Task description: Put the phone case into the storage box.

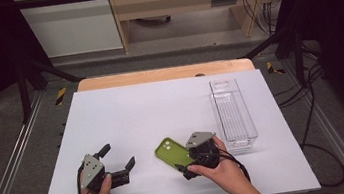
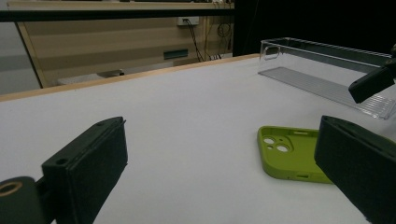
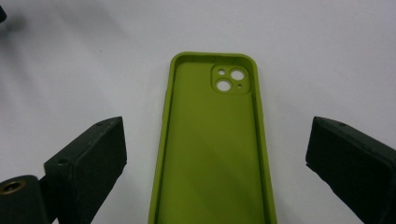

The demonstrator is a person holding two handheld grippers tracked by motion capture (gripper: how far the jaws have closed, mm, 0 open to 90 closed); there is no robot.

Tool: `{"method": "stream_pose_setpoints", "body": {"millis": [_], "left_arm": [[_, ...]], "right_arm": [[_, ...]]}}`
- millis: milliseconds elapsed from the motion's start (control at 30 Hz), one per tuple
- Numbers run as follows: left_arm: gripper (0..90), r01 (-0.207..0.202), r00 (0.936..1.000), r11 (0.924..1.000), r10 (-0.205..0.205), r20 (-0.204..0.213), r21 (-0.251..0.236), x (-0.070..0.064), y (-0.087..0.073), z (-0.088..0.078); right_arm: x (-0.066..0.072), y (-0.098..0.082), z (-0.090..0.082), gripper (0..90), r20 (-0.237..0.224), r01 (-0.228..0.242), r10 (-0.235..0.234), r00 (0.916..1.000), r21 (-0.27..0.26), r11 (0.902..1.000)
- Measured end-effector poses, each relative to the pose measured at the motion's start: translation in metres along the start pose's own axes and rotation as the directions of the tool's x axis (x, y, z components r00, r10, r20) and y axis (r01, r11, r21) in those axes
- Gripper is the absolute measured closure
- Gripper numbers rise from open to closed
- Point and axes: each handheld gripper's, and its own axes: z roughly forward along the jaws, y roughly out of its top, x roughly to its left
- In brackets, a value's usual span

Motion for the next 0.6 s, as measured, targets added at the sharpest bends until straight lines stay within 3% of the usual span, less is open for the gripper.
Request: {"method": "stream_pose_setpoints", "body": {"millis": [200, 367, 600], "left_arm": [[2.2, -0.037, 0.9993, 0.9993, 0.037, 0.005, 0.01, -0.004, 0.001, 0.002], [2.2, -0.04, 0.9992, 0.9992, 0.04, 0.007, 0.007, -0.005, 0.001, 0.001], [2.2, -0.035, 0.9994, 0.9994, 0.035, 0.006, 0.007, -0.005, 0.001, 0.002]], "right_arm": [[-0.004, -0.005, 0.006, 5.5, 0.002, -0.01, 0.01, 1.0, 0.021, 0.9997], [-0.005, -0.007, 0.008, 5.8, 0.019, -0.007, 0.006, 0.9998, 0.031, 0.9995], [-0.005, -0.009, 0.013, 5.5, -0.008, -0.021, 0.022, 0.9997, 0.046, 0.9987]]}}
